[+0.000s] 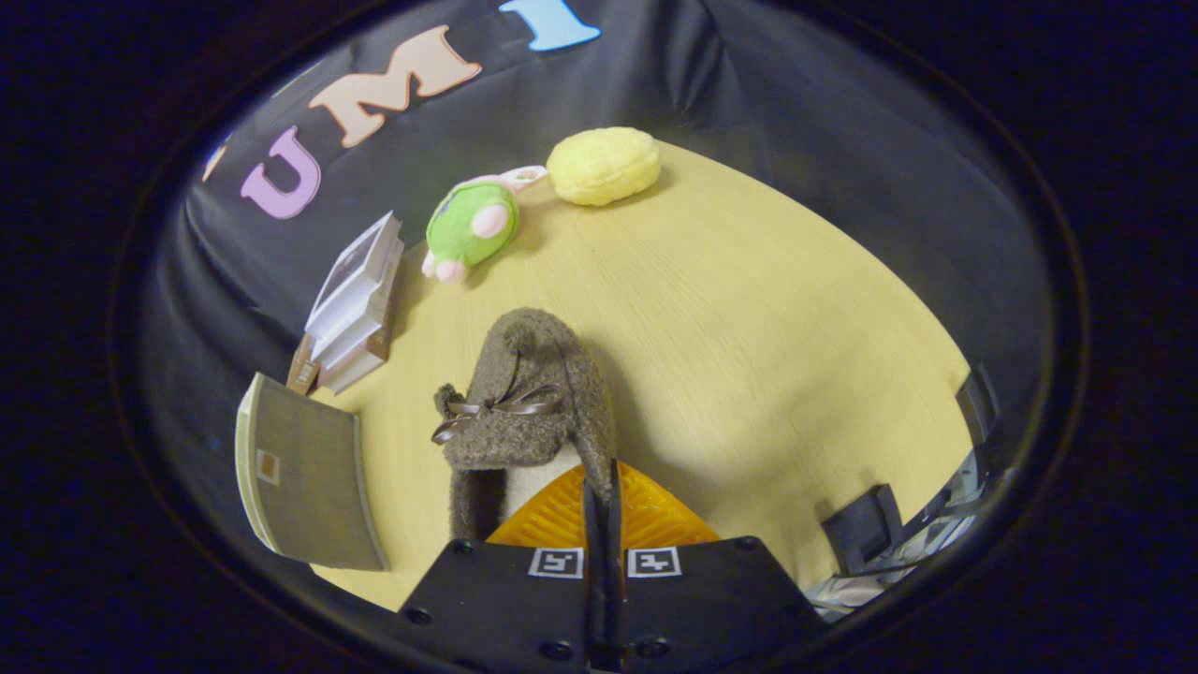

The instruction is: Open the storage box then place both shoes into the box .Put the left shoe in first, then the right shoe, with the right side of both shoes facing outward in a uniform manner.

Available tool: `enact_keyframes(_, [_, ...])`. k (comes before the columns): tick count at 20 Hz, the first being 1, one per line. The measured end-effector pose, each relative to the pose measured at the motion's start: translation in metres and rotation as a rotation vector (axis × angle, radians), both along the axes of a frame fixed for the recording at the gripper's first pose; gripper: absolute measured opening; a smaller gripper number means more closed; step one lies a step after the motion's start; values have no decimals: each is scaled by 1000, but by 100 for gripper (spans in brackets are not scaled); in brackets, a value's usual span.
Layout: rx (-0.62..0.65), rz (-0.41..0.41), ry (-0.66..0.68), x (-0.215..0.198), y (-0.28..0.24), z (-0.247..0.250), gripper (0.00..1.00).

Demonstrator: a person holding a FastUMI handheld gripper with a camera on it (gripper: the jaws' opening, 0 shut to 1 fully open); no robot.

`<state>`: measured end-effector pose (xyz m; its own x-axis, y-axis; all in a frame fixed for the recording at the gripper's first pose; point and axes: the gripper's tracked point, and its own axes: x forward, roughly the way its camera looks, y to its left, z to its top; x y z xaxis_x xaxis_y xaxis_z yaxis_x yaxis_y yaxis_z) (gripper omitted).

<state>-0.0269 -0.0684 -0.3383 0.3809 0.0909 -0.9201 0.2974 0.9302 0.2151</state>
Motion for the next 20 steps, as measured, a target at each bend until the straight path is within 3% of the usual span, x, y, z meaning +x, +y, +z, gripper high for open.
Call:
enact_keyframes(8, [59,-7,-61,-7,101,56,4])
enact_keyframes(20, [217,160,-223,17,313,152,3])
